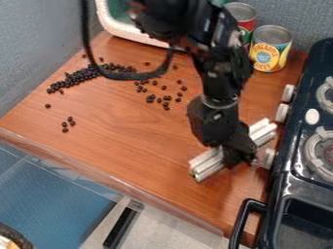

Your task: Sweep into pile

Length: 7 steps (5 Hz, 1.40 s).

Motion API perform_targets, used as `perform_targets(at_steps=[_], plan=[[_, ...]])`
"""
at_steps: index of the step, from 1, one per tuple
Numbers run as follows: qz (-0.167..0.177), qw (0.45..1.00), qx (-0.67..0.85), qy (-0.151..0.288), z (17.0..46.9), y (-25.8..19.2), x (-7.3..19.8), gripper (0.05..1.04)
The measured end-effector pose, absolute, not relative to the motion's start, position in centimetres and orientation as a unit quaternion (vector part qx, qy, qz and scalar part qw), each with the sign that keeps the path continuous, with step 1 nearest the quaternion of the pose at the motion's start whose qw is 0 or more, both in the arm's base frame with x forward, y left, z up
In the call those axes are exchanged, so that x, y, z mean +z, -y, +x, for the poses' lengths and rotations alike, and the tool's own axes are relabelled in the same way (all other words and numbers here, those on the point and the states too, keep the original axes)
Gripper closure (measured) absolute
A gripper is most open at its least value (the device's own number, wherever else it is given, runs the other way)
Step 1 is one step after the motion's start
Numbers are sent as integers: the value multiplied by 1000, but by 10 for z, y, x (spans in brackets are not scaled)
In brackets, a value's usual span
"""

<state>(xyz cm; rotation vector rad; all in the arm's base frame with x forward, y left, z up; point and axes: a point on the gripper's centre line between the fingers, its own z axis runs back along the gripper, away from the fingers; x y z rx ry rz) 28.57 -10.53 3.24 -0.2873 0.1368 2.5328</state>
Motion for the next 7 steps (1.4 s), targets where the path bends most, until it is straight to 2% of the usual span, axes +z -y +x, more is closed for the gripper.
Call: perform_targets(at_steps=[1, 2, 7], plan=[[-93, 279, 955, -39, 289, 102, 14, 692], [-99, 282, 954, -29, 297, 101, 10, 692], [-118, 192, 974, 8, 356, 44, 1, 692]])
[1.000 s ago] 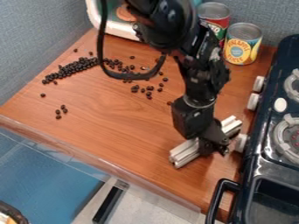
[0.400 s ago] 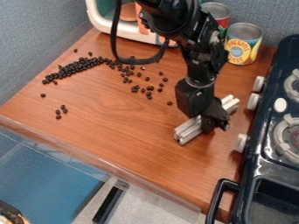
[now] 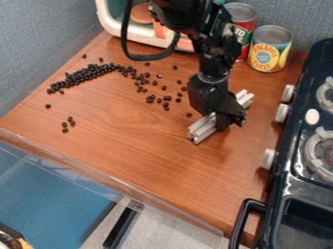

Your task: Sweep into pile

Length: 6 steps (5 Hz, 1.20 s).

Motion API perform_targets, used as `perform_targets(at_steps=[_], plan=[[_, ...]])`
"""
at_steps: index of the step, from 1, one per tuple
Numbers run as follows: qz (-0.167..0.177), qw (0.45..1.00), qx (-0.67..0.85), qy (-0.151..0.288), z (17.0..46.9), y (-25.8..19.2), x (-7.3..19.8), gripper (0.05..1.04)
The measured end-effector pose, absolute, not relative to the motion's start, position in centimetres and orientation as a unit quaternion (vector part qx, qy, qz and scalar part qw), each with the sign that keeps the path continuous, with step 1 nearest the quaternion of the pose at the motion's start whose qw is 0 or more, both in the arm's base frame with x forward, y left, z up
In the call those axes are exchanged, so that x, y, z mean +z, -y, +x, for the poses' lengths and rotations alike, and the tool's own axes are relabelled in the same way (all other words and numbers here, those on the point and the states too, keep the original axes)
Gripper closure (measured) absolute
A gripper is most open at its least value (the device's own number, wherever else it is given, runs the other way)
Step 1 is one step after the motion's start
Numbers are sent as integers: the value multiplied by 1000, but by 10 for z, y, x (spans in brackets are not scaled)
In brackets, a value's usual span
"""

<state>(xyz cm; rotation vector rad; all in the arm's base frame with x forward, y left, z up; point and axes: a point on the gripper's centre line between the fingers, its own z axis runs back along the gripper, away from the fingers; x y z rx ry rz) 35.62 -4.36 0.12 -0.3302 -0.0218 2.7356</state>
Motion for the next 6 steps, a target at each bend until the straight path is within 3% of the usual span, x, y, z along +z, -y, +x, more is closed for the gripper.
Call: perform_targets(at_steps=[6], plan=[[-118, 16, 991, 59, 362, -97, 3, 693]])
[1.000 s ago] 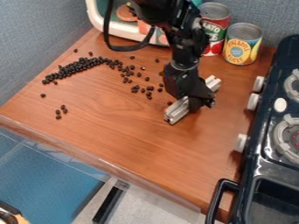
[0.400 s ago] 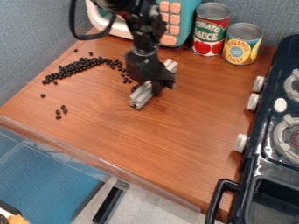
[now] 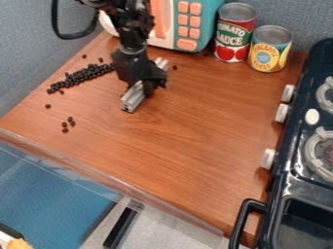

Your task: Sweep into pile

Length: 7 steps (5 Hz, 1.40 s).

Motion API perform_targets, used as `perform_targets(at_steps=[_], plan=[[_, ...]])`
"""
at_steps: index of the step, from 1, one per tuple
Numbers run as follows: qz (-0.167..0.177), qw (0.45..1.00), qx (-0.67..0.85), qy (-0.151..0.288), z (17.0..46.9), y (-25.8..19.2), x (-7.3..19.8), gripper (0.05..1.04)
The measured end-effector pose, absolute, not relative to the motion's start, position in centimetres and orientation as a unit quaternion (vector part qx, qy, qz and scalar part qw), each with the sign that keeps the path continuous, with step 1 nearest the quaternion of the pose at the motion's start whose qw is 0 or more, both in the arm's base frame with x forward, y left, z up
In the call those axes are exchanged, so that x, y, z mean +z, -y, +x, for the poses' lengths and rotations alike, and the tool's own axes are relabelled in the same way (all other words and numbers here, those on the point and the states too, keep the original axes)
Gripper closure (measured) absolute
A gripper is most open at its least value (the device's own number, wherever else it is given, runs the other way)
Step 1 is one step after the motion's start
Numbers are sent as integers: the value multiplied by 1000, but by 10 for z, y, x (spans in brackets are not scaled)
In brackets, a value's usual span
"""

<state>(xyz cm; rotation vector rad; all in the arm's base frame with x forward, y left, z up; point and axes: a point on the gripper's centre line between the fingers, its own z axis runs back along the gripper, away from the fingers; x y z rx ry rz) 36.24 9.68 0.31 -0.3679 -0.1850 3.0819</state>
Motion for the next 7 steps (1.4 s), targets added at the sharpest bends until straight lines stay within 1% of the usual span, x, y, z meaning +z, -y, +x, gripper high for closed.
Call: perform_targets(at_steps=[2, 4, 7], plan=[[-117, -12, 991, 67, 358, -128, 3, 693], [-113, -29, 991, 72, 355, -151, 2, 693], [-117, -45, 990, 71, 353, -169, 3, 692]])
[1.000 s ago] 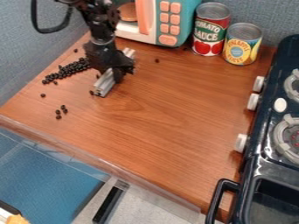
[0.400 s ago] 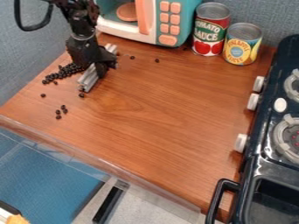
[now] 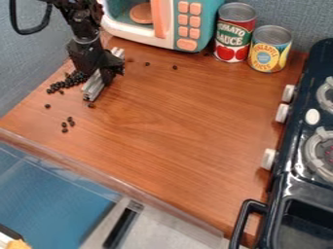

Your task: Sweep into pile

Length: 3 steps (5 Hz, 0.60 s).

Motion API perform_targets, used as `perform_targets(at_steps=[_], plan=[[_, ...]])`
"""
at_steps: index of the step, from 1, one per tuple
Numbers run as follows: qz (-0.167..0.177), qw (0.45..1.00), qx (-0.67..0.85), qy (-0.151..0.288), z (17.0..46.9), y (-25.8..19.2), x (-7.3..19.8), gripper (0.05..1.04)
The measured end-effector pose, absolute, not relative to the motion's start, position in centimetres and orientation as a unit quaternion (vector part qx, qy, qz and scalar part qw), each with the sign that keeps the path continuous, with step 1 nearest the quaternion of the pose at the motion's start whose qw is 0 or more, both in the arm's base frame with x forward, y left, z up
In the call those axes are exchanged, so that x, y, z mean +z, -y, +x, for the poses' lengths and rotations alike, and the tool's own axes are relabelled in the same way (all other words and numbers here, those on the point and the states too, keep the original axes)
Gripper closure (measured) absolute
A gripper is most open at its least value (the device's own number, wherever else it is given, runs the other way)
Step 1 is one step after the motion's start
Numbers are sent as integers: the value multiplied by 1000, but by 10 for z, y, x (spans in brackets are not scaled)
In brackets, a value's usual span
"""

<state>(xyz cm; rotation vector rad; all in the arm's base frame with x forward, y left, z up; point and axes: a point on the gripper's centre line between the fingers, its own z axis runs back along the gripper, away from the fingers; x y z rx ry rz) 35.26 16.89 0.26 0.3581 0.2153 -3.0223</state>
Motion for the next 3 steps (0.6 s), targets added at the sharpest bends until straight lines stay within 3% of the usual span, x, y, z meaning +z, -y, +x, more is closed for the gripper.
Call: perform_targets(at_steps=[3], plan=[[124, 0, -992, -31, 352, -137, 26, 693]])
